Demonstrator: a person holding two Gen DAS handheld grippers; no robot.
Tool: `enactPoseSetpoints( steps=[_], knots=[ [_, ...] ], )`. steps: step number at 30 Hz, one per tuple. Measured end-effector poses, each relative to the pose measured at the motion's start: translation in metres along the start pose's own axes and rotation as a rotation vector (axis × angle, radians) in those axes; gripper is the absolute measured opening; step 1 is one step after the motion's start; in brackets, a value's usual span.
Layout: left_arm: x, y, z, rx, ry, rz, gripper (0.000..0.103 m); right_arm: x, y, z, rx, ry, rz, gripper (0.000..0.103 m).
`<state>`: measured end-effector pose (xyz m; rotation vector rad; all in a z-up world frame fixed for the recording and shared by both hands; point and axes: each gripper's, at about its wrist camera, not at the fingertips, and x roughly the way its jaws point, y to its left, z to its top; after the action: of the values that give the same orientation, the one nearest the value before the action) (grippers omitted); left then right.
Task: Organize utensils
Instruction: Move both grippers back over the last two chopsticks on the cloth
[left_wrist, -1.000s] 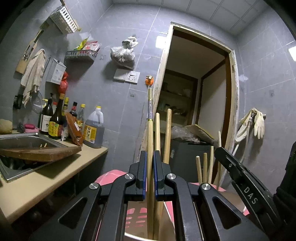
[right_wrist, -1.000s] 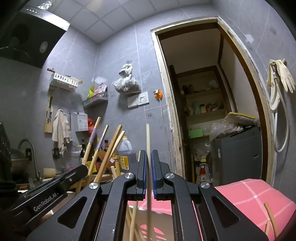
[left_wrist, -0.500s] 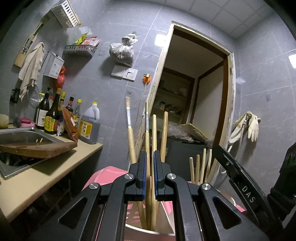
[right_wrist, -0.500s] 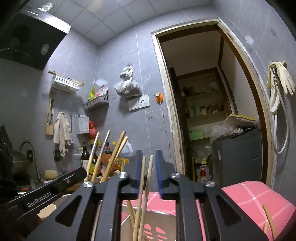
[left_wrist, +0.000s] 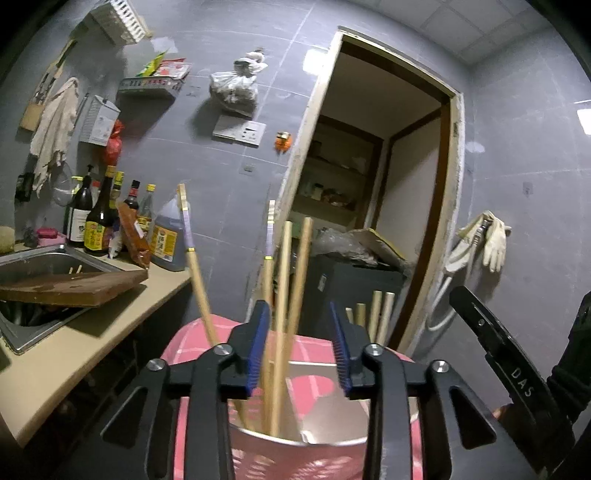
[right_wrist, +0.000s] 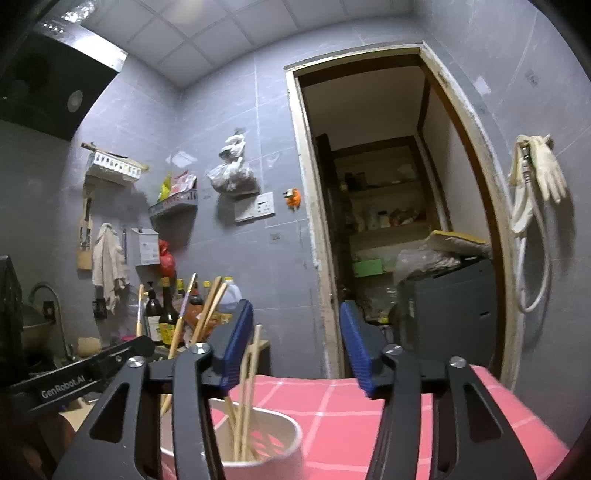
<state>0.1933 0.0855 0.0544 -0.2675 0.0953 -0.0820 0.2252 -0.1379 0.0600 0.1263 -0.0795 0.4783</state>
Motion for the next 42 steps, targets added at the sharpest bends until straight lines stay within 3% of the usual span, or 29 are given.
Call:
enactPoseSetpoints(
  steps=[3,5,10,16,22,28,34,42],
  knots=[
    [-0.006,-0.013,0.001,0.015,0.018,-0.023,0.04,-0.015,-0.008,0.008,-0.013,0.011,-0.021,0.06],
    [-0.008,-0.022,0.002,0.023,0.034,-0.037,0.047,-0.025,-0.016,0.013,-0.008,0.016,-0.029,0.071],
    [-0.013,-0.046,0.0,0.038,0.075,-0.077,0.071,-0.05,-0.039,0.024,0.0,0.028,-0.07,0.083],
    [-0.017,-0.074,-0.009,0.051,0.127,-0.111,0.084,-0.079,-0.064,0.031,-0.001,0.077,-0.117,0.099],
    [-0.016,-0.097,-0.023,0.077,0.168,-0.137,0.094,-0.102,-0.08,0.027,-0.007,0.141,-0.152,0.103],
    [-0.01,-0.11,-0.038,0.12,0.232,-0.15,0.096,-0.109,-0.097,0.017,-0.016,0.248,-0.182,0.103],
    [-0.004,-0.121,-0.061,0.16,0.312,-0.155,0.096,-0.101,-0.118,-0.004,-0.022,0.421,-0.212,0.103],
    [0.019,-0.132,-0.094,0.197,0.484,-0.185,0.096,-0.077,-0.15,-0.029,0.056,0.646,-0.17,0.097]
  ],
)
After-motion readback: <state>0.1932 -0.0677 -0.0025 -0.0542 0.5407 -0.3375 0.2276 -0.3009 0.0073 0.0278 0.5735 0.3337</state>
